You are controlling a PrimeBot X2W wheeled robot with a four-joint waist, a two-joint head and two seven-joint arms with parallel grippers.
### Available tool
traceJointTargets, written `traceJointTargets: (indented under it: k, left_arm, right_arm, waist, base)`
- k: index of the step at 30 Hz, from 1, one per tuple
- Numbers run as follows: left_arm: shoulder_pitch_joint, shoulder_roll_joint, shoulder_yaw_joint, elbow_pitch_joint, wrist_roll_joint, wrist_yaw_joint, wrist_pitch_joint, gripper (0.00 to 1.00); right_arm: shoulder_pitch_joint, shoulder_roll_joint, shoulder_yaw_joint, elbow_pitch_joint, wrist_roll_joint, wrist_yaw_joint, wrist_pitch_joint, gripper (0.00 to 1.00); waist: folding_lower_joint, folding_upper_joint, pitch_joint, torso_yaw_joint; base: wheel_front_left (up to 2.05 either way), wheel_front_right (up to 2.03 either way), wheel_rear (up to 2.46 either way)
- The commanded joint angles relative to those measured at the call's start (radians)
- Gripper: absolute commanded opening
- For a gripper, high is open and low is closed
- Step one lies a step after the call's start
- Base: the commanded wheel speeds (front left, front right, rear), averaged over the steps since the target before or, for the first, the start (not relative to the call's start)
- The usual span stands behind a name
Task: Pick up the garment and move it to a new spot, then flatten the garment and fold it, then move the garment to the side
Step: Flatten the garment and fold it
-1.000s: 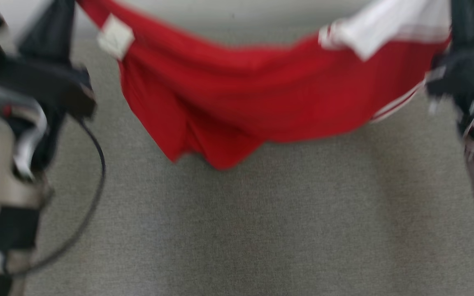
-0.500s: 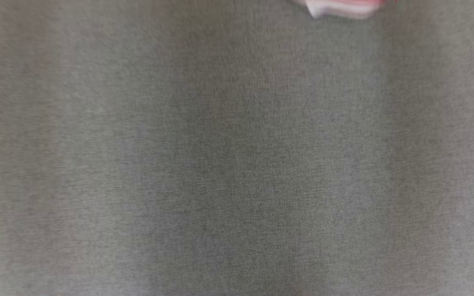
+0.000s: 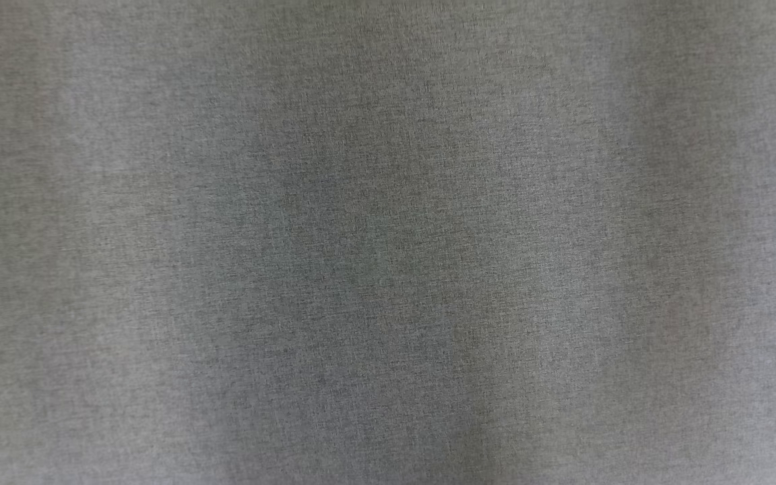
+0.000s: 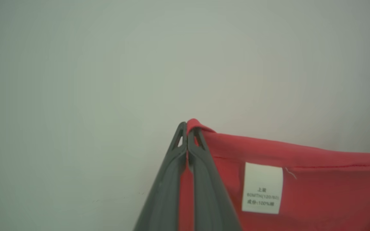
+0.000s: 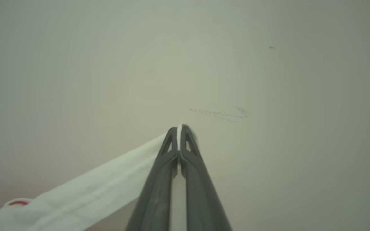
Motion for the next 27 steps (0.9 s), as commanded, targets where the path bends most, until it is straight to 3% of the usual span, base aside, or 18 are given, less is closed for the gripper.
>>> traceJointTargets:
  k: [1,9,16,23,27]
  left_arm:
    - [-0.018,-0.005,-0.01,0.022,0.0,0.001,-0.006,0.0]
    - [-0.072,-0.024,-0.063,0.107,-0.039,0.001,-0.025,0.0]
    - [-0.009,-0.019,-0.093,0.109,-0.122,0.001,-0.068,0.0]
    - [0.194,0.01,-0.152,-0.034,-0.237,0.001,-0.148,0.0]
    - [0.374,0.032,-0.167,-0.137,-0.299,0.001,-0.214,0.0]
  right_arm:
    - [-0.02,0.015,-0.001,0.023,-0.006,-0.002,-0.012,0.0]
    - [-0.062,0.032,-0.007,0.137,-0.022,-0.002,-0.065,0.0]
    - [-0.001,0.036,0.015,0.165,0.03,-0.002,-0.105,0.0]
    - [0.194,0.002,0.092,0.033,0.23,-0.002,-0.119,0.0]
    - [0.396,-0.067,0.147,-0.126,0.361,-0.002,-0.132,0.0]
  waist:
    - [0.0,-0.0002,0.011,-0.003]
    - [0.0,-0.0002,0.041,-0.018]
    - [0.0,-0.0002,0.045,-0.027]
    - [0.0,-0.0002,-0.009,-0.028]
    - [0.0,-0.0002,-0.07,-0.028]
  base:
    - [0.0,0.0,0.0]
    - [0.0,0.0,0.0]
    - [0.0,0.0,0.0]
    - [0.0,0.0,0.0]
    - [0.0,0.0,0.0]
